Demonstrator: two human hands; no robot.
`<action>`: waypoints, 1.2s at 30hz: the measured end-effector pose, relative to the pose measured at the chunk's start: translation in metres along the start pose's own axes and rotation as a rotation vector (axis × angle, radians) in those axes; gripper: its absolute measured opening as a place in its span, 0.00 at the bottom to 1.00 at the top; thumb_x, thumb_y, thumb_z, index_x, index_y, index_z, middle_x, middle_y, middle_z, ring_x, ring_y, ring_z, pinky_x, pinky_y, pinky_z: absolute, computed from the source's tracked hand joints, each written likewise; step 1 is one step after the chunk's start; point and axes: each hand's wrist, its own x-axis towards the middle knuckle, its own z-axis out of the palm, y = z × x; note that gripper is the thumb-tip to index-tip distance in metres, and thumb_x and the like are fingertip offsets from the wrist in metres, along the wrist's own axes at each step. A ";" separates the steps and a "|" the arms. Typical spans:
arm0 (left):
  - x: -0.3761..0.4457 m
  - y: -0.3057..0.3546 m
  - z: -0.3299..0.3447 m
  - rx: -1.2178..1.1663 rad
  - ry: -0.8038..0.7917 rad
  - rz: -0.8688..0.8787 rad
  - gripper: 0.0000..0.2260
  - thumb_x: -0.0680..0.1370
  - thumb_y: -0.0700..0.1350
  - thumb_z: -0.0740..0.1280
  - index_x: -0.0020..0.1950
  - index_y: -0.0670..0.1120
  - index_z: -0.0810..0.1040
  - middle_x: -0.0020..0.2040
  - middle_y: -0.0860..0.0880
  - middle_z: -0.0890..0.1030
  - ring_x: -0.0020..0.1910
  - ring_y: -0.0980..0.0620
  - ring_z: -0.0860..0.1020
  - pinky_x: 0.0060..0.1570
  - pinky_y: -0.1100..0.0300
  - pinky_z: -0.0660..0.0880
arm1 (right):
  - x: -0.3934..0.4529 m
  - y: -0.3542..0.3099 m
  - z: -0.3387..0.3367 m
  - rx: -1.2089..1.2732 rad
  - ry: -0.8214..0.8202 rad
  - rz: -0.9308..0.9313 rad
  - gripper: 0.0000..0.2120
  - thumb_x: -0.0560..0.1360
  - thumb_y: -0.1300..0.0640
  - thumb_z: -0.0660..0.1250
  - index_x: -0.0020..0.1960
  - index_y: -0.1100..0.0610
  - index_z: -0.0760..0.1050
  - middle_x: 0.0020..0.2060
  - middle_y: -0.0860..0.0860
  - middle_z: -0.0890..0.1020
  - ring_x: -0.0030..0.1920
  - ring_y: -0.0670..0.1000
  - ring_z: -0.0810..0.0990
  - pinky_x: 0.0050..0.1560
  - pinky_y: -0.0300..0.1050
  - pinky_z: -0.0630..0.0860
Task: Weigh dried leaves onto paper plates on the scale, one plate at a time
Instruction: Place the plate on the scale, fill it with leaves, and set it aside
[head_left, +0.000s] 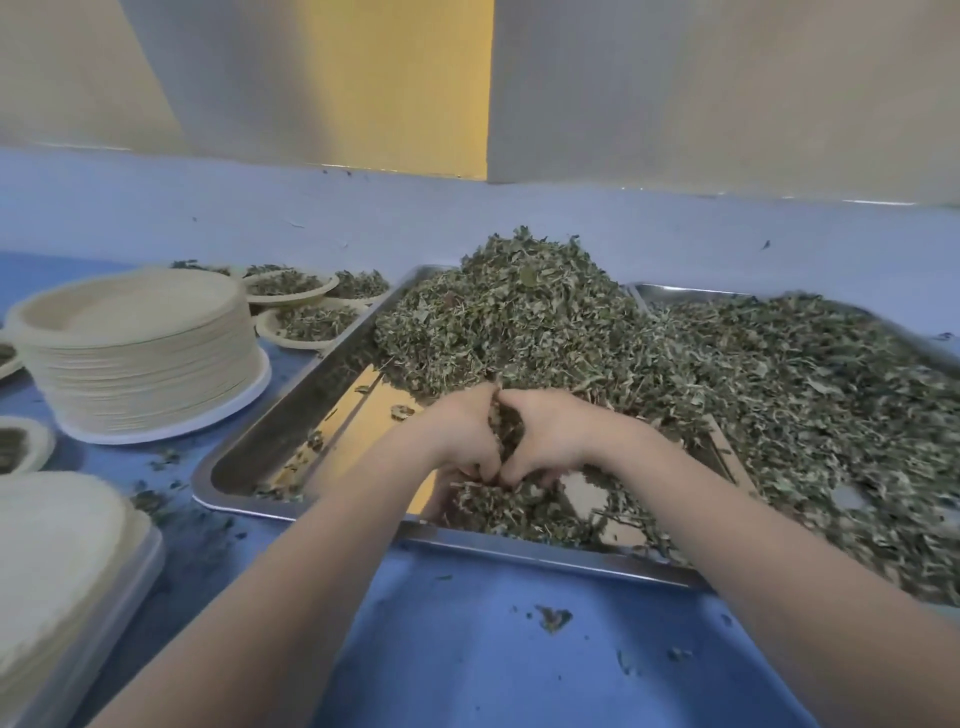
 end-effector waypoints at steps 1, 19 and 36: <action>-0.002 -0.001 0.001 -0.033 0.045 -0.011 0.28 0.68 0.32 0.70 0.66 0.40 0.68 0.55 0.41 0.78 0.50 0.44 0.79 0.47 0.52 0.79 | 0.000 -0.001 0.001 0.026 0.035 -0.020 0.24 0.65 0.63 0.75 0.56 0.50 0.69 0.45 0.48 0.75 0.36 0.46 0.79 0.26 0.33 0.74; -0.127 -0.038 -0.085 -0.400 0.433 0.035 0.15 0.71 0.24 0.59 0.43 0.44 0.75 0.43 0.41 0.79 0.45 0.41 0.81 0.43 0.48 0.81 | -0.027 -0.150 0.001 0.071 0.283 -0.400 0.26 0.67 0.64 0.74 0.64 0.57 0.72 0.49 0.50 0.76 0.36 0.47 0.80 0.28 0.38 0.78; -0.284 -0.165 -0.129 -0.069 0.589 -0.347 0.25 0.71 0.37 0.67 0.66 0.54 0.74 0.65 0.51 0.74 0.61 0.51 0.74 0.56 0.54 0.74 | -0.016 -0.262 0.087 -0.089 -0.139 -0.569 0.26 0.72 0.34 0.63 0.69 0.37 0.66 0.66 0.49 0.74 0.64 0.47 0.73 0.62 0.48 0.73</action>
